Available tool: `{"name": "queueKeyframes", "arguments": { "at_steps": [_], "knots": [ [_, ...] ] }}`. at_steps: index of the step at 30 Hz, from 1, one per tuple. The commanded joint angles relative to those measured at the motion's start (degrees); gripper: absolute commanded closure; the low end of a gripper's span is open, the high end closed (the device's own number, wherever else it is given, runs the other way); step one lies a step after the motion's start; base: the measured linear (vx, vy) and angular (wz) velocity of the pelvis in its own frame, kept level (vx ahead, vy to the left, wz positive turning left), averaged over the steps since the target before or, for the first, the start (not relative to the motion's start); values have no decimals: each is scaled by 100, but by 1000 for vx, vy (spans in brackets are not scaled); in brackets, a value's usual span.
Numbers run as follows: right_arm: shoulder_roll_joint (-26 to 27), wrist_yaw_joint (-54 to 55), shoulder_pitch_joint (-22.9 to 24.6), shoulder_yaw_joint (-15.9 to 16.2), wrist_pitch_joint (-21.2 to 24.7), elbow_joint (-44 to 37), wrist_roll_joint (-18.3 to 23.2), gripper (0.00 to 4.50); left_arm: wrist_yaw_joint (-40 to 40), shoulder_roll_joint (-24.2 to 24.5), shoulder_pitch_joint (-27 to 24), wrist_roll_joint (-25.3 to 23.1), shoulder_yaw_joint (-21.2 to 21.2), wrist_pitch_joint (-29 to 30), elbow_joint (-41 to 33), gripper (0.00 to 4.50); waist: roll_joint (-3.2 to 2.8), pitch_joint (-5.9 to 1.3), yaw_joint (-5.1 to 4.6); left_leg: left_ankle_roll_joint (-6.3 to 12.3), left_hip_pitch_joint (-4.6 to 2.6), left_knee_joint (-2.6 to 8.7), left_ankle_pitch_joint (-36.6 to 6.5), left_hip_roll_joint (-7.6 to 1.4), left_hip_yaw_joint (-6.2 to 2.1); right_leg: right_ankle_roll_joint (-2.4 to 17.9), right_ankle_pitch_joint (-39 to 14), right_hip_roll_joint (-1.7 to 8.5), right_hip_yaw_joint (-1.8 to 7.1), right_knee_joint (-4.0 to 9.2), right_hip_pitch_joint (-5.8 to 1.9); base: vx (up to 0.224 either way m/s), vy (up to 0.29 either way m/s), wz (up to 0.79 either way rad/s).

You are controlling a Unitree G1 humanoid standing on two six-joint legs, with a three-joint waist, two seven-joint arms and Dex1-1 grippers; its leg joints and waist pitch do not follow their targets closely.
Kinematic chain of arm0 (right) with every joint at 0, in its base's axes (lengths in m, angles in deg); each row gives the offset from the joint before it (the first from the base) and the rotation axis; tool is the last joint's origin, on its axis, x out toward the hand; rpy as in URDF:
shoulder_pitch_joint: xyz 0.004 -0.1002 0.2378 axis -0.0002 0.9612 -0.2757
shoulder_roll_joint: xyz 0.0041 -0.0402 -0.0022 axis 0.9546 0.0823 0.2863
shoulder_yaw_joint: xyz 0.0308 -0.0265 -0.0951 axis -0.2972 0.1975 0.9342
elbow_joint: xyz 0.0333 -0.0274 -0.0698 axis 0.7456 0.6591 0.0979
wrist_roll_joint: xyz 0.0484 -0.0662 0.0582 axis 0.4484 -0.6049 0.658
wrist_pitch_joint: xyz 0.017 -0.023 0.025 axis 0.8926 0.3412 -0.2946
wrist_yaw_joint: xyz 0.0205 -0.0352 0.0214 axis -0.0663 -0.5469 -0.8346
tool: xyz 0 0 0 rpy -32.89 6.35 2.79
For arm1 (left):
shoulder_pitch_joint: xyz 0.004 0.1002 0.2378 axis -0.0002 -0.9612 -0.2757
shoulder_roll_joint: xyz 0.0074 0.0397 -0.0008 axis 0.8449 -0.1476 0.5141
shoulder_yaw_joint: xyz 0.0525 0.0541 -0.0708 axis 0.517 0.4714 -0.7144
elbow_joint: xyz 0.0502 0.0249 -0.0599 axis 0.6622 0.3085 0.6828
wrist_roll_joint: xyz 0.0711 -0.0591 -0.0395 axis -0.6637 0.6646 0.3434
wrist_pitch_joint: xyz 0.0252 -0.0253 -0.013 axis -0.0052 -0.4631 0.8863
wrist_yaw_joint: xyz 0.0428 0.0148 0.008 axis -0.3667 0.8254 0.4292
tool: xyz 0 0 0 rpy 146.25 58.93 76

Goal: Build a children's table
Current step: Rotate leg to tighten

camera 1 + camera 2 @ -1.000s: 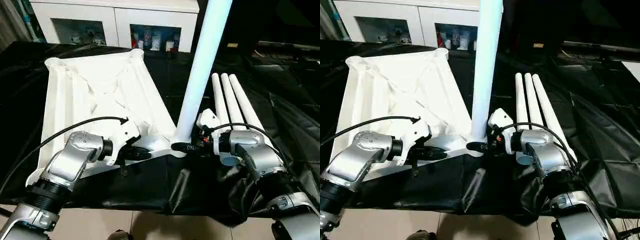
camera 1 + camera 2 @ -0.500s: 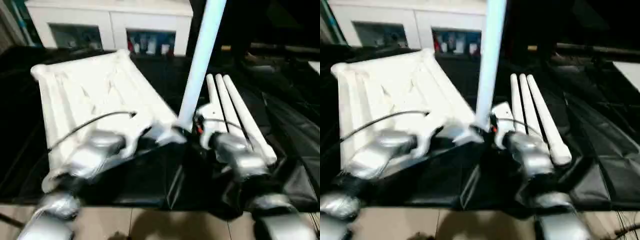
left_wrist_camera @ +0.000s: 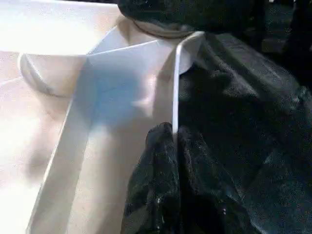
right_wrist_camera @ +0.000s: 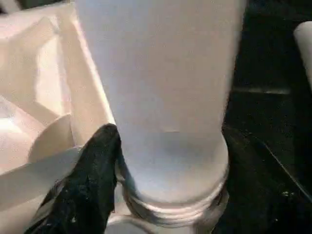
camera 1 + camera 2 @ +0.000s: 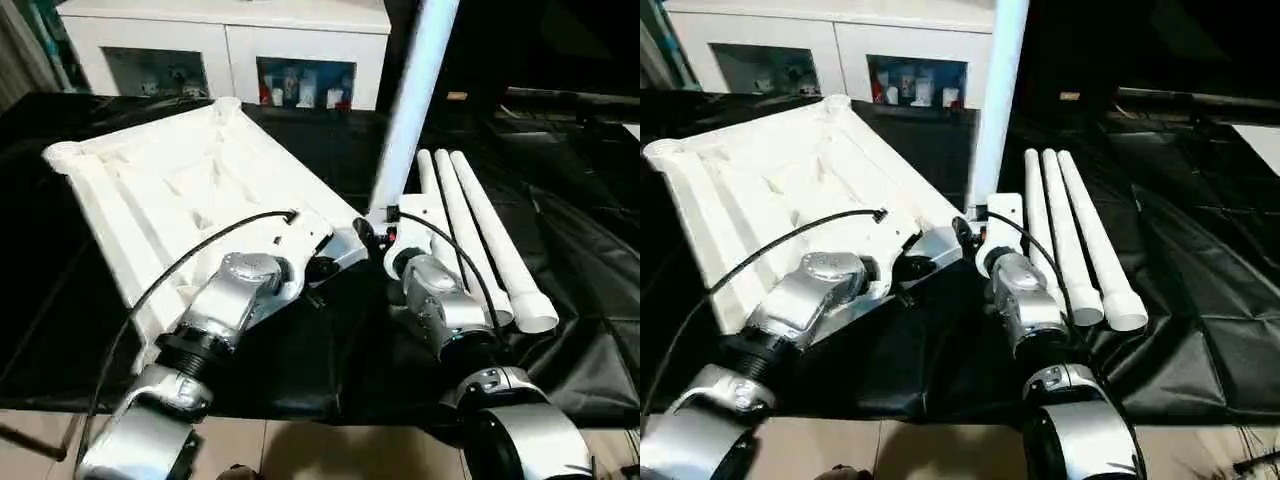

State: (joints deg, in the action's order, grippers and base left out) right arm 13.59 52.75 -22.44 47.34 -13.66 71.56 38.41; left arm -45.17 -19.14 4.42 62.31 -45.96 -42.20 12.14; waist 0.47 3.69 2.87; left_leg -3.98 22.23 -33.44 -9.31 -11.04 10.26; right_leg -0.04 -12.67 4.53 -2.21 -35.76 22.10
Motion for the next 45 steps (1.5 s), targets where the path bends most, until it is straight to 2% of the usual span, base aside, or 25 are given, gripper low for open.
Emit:
{"name": "queueKeyframes", "arguments": {
  "at_steps": [1,2,3,4,5,6,7,9,11,12,13,14,16,17,19,23,29,40,45],
  "knots": [
    [176,-937,31,373,133,-290,238,100,138,57,-45,-28,31,-145,-95,450,4,-348,13,274,-30,441,-1118,-175,-83,1200,-233,328,180,402,-267,0,0,0],
    [99,-1125,61,428,233,-395,260,86,256,109,-82,-6,55,-186,-160,450,-4,-352,4,295,-26,438,-1034,-174,-87,1207,-155,324,173,396,-264,0,0,0],
    [-187,-1639,174,658,460,-703,220,73,549,267,-194,77,104,-114,-374,450,-16,-362,-13,336,-53,416,-902,-179,-80,1278,90,307,173,375,-247,0,0,0],
    [-287,-1805,215,738,529,-803,201,73,661,327,-233,99,131,-113,-445,450,-5,-392,-12,437,-56,373,-644,-179,-77,1375,510,299,169,333,-268,0,0,0],
    [-507,-2117,307,898,565,-968,133,73,831,431,-309,155,149,-85,-567,450,-21,-413,-15,560,-50,338,-354,-170,-63,1483,962,293,172,287,-263,0,0,0],
    [-754,-2408,399,1044,574,-1109,50,73,1025,557,-390,191,181,-162,-682,450,-29,-416,-7,604,-51,334,-273,-173,-67,1526,1103,288,161,280,-266,0,0,0],
    [-1009,-2720,493,1166,597,-1254,-2,73,1255,689,-481,243,208,-304,-799,450,-17,-445,21,741,-51,285,-108,-167,-60,1570,1459,282,155,251,-275,0,0,0],
    [-1201,-3010,559,1229,591,-1361,-10,73,1347,772,-533,294,179,-246,-858,450,-16,-421,20,868,-34,276,-68,-159,-37,1652,1674,263,152,233,-244,0,0,0],
    [-1428,-3328,630,1266,600,-1481,-5,73,1700,936,-643,393,205,-481,-991,450,-18,-400,30,841,-50,297,-367,-184,-37,1710,1231,298,158,274,-239,0,0,0],
    [-1550,-3529,669,1269,553,-1521,-39,73,1993,1072,-744,504,248,-569,-1170,450,-31,-381,30,716,-68,324,-600,-199,-38,1691,780,300,165,303,-222,0,0,0],
    [-1641,-3717,712,1269,540,-1580,-21,73,2257,1184,-833,624,281,-592,-1347,450,-23,-381,36,671,-74,329,-677,-205,-46,1681,647,303,162,314,-234,0,0,0],
    [-1683,-3815,737,1268,552,-1628,-7,73,2384,1237,-875,683,293,-588,-1435,450,-24,-374,28,636,-57,338,-716,-212,-46,1680,569,311,167,307,-242,0,0,0],
    [-1731,-3923,772,1258,513,-1702,28,73,2504,1320,-928,716,325,-523,-1556,450,-65,-371,61,554,-112,339,-775,-225,-30,1713,505,288,179,317,-188,0,0,0],
    [-1811,-4113,819,1301,604,-1878,186,73,2536,1370,-964,678,327,-513,-1595,450,-64,-366,88,541,-128,340,-851,-224,-14,1718,459,269,181,321,-170,0,0,0],
    [-1851,-4182,835,1330,637,-1954,248,73,2570,1400,-986,664,330,-520,-1615,450,-63,-367,135,510,-120,351,-851,-231,-20,1655,399,283,180,310,-181,0,0,0],
    [-1885,-4263,817,1399,627,-1906,185,73,2585,1410,-988,656,320,-537,-1599,450,-55,-362,163,365,-108,360,-935,-214,-21,1557,181,295,187,326,-178,0,0,0],
    [-1907,-4397,810,1464,519,-1822,40,73,2614,1456,-990,663,307,-555,-1603,450,-38,-394,177,452,-94,321,-672,-196,-15,1565,530,292,188,289,-190,0,0,0],
    [-1929,-4375,792,1471,527,-1721,25,171,2617,1455,-973,640,300,-587,-1540,450,-36,-408,198,510,-93,301,-614,-190,-13,1614,626,283,180,269,-198,0,0,0],
    [-1931,-4351,809,1505,502,-1670,-34,185,2619,1451,-978,620,301,-609,-1507,450,-35,-408,199,511,-94,299,-630,-192,-16,1600,565,288,181,272,-201,0,0,0]
  ]
}}
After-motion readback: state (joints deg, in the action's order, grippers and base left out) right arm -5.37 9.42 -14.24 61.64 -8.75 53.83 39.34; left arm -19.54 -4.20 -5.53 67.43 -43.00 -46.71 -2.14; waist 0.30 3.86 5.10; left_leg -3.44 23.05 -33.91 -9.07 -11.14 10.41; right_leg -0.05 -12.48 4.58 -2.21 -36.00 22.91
